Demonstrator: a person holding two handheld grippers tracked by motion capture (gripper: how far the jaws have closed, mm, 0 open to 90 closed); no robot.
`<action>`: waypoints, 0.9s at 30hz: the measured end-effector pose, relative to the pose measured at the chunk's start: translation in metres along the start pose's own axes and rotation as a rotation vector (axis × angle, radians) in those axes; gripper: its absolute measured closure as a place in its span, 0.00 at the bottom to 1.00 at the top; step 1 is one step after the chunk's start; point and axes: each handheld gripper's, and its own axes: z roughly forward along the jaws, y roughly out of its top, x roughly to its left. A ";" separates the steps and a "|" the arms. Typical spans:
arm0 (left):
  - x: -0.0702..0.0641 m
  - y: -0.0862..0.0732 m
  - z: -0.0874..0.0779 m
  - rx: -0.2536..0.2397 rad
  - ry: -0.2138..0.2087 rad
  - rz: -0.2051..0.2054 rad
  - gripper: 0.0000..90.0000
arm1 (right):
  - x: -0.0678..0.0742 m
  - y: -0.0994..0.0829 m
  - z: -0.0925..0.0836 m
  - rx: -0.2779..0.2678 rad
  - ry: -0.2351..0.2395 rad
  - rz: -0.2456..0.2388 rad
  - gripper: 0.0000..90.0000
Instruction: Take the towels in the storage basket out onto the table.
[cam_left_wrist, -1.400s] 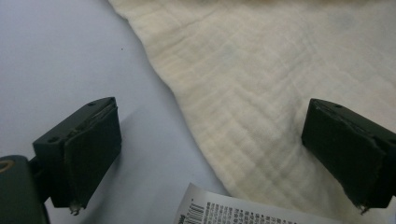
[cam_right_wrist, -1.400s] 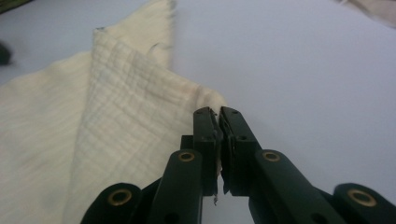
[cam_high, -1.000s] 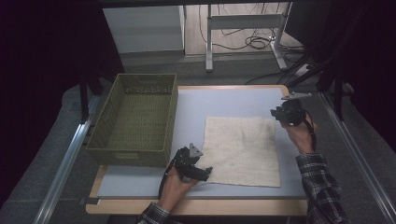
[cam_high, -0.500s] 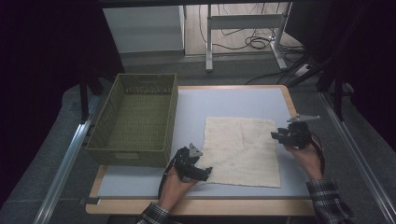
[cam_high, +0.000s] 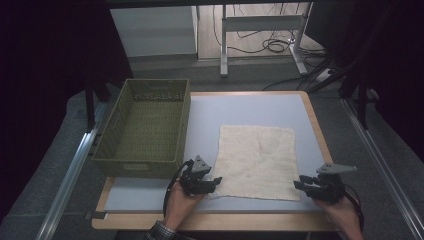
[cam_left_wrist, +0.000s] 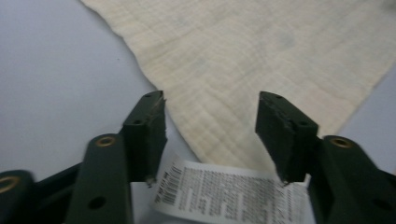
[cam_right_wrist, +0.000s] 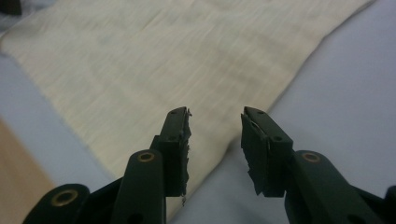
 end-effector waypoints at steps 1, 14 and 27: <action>-0.001 -0.001 -0.001 0.002 0.003 0.006 0.54 | 0.003 -0.004 -0.002 0.000 0.001 -0.006 0.69; -0.014 -0.029 -0.001 0.006 0.023 0.039 0.76 | 0.028 -0.021 0.000 0.002 -0.048 -0.080 0.88; -0.032 -0.031 -0.011 0.022 -0.052 0.054 0.97 | 0.035 -0.032 -0.015 0.004 -0.062 -0.090 0.98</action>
